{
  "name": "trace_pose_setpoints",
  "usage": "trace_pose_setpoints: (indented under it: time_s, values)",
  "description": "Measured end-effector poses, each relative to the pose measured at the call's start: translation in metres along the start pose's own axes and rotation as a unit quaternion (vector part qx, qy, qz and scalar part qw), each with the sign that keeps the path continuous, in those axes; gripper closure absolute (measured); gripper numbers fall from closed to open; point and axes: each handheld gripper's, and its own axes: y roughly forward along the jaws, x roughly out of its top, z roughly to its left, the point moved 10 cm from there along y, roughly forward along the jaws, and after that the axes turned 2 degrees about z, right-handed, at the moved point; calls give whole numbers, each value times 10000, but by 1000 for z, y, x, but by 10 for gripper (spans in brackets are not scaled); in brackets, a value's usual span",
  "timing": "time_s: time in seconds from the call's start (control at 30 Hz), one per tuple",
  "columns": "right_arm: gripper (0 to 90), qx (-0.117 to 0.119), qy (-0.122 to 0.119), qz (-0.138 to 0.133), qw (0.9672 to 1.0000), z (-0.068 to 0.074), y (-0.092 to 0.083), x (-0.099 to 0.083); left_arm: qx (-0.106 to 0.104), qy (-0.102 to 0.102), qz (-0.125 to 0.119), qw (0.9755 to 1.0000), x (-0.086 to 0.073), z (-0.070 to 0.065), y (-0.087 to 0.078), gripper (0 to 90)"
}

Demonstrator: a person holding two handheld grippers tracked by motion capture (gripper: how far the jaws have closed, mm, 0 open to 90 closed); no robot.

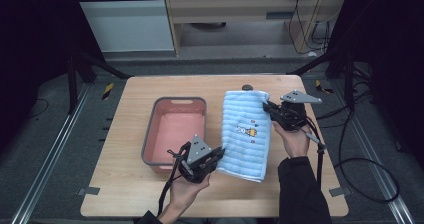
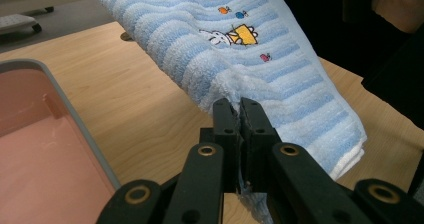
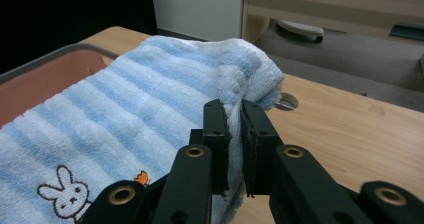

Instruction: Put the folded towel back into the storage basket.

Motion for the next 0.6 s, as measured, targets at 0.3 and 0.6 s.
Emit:
trace_pose_setpoints:
  time_s: [0.3, 0.6]
  values:
    - [828, 39, -140, -95, 9998, 14, -2, 22, 99, 19, -180, 9998, 13, 13, -21, 868]
    - [828, 89, -206, -191, 9996, 26, 0, 42, 201, 20, -296, 9994, 22, 24, -34, 868]
